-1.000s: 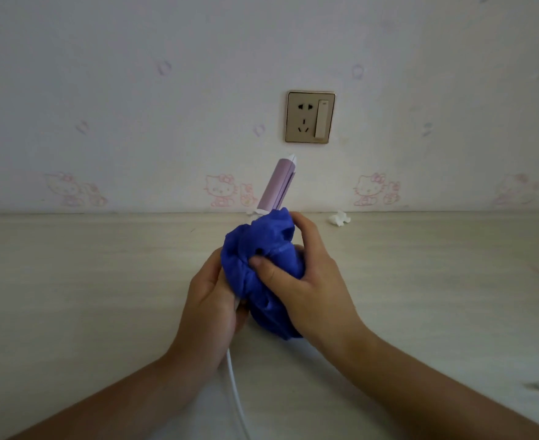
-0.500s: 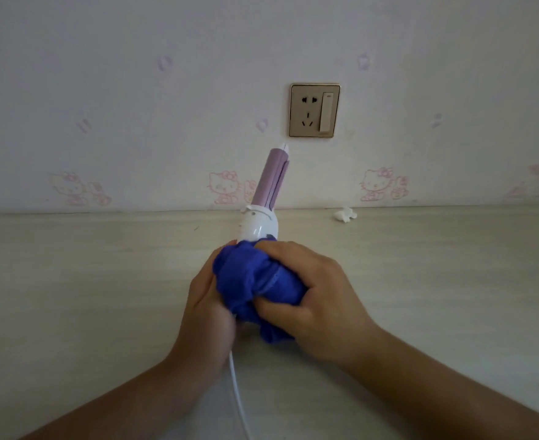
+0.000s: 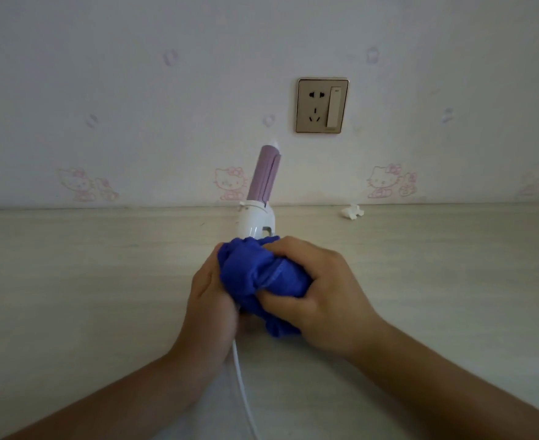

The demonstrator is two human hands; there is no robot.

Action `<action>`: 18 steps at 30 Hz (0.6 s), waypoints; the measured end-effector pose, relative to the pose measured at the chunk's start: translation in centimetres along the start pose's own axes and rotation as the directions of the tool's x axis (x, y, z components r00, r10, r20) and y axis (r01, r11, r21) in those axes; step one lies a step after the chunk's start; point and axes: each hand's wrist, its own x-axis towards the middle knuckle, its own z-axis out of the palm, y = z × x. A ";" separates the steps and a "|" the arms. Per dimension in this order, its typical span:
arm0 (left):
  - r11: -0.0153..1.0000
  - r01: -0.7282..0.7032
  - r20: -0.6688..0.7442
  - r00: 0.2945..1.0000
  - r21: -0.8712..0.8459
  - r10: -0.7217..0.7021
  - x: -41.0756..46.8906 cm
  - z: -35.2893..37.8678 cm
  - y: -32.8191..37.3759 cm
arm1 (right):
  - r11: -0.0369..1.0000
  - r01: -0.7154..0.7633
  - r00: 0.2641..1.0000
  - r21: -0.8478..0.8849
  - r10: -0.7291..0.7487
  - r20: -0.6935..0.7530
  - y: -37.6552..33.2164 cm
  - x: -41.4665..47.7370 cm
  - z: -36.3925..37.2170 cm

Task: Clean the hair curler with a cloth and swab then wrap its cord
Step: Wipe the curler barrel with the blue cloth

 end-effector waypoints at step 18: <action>0.977 0.120 0.175 0.973 0.176 -0.151 0.4 0.8 2.1 | 0.997 -0.065 0.978 0.031 0.070 -0.195 1.1 0.9 -1.8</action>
